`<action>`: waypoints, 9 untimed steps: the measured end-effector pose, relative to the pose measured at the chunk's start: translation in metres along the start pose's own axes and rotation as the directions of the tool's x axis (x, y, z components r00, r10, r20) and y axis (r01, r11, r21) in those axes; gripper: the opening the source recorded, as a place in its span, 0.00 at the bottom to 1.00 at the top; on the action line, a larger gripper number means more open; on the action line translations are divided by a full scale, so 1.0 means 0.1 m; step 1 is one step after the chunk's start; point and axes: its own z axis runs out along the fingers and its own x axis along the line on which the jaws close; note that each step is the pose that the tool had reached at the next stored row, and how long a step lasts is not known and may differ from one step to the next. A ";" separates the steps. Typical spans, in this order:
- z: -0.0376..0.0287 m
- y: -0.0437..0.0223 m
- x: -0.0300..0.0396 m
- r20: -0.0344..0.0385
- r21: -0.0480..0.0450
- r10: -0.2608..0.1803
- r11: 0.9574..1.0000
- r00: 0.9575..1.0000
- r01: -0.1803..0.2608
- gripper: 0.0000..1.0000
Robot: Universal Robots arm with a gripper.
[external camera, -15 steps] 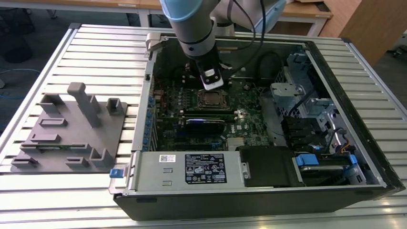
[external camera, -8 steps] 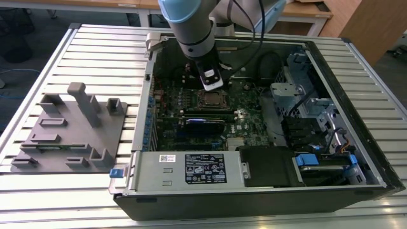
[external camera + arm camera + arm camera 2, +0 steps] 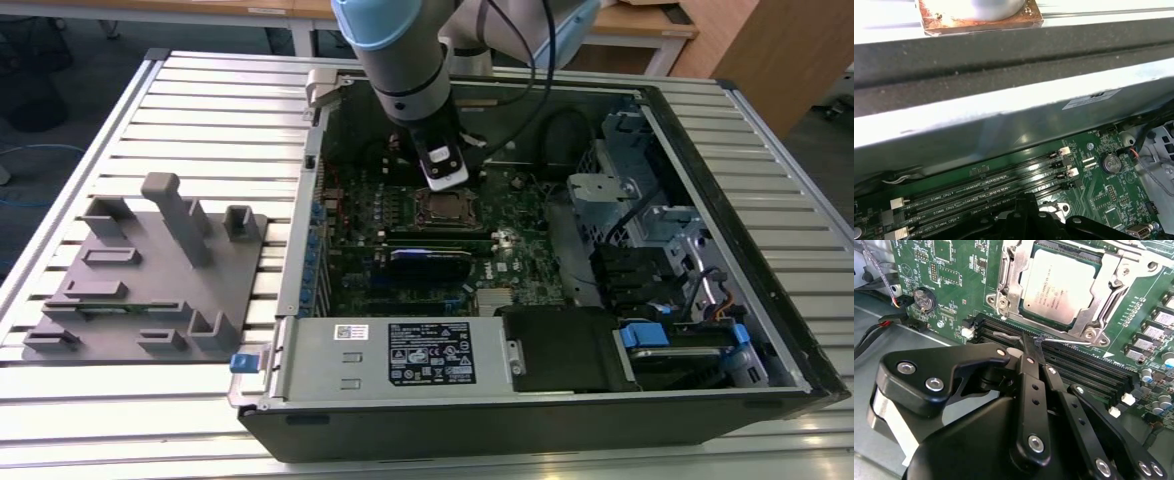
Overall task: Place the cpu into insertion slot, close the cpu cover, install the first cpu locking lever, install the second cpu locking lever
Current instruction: 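Install the first cpu locking lever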
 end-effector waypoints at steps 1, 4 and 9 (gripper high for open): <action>0.003 -0.001 0.001 0.000 0.002 0.000 1.000 1.000 0.000 0.10; 0.013 -0.002 0.003 0.002 0.008 -0.003 1.000 1.000 0.002 0.10; 0.035 -0.004 0.005 0.006 0.019 -0.006 1.000 1.000 0.006 0.10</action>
